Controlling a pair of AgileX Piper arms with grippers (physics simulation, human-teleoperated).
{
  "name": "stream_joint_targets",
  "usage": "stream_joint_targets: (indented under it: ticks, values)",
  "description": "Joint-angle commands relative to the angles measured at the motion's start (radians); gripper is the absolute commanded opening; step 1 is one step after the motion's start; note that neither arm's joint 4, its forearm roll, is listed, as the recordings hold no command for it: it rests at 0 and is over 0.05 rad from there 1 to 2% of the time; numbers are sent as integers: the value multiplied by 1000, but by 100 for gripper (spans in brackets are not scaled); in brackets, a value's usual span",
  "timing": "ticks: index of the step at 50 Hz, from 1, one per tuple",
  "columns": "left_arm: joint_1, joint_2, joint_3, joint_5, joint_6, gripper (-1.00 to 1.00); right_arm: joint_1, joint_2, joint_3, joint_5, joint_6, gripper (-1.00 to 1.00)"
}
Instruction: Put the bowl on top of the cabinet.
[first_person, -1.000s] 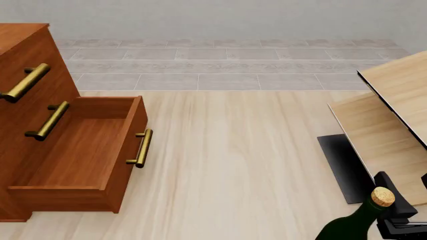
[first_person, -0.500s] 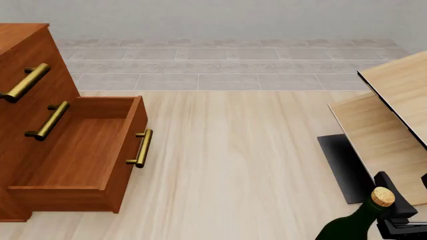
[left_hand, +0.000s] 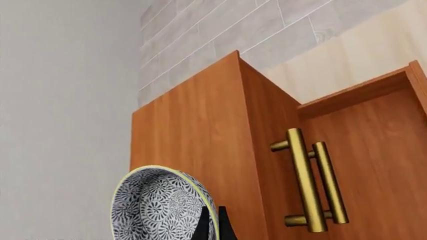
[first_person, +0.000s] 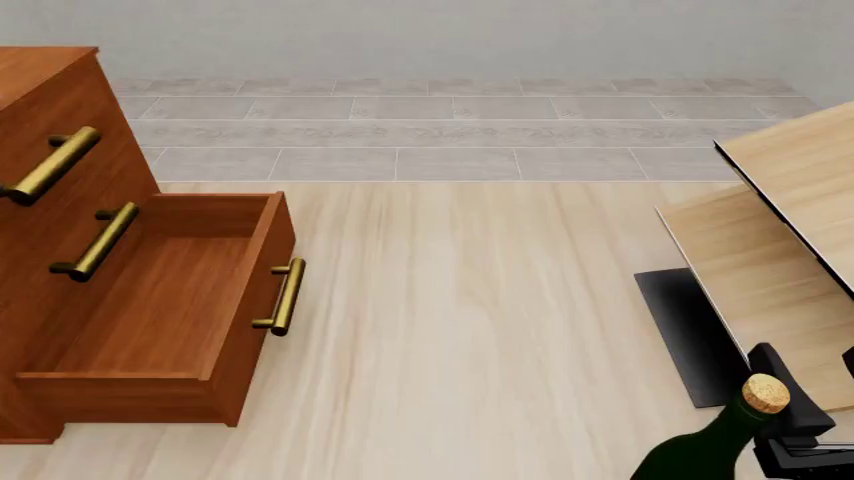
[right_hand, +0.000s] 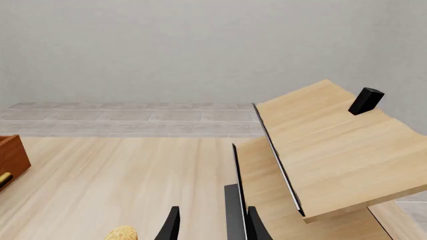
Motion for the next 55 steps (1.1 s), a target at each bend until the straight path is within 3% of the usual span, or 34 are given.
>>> stream_joint_targets:
  ticks: [1, 35, 42, 43, 55]
  values:
    - [28, 27, -9, -26, 12, -100, 0, 0, 0, 0, 0, 100]
    - [9, 33, 25, -76, 17, -100, 0, 0, 0, 0, 0, 100]
    - [30, 37, 32, -126, 39, -100, 0, 0, 0, 0, 0, 100]
    - [35, 39, 42, -135, 49, 100, 0, 0, 0, 0, 0, 100]
    - [45, 27, 52, -145, 56, 100, 0, 0, 0, 0, 0, 100]
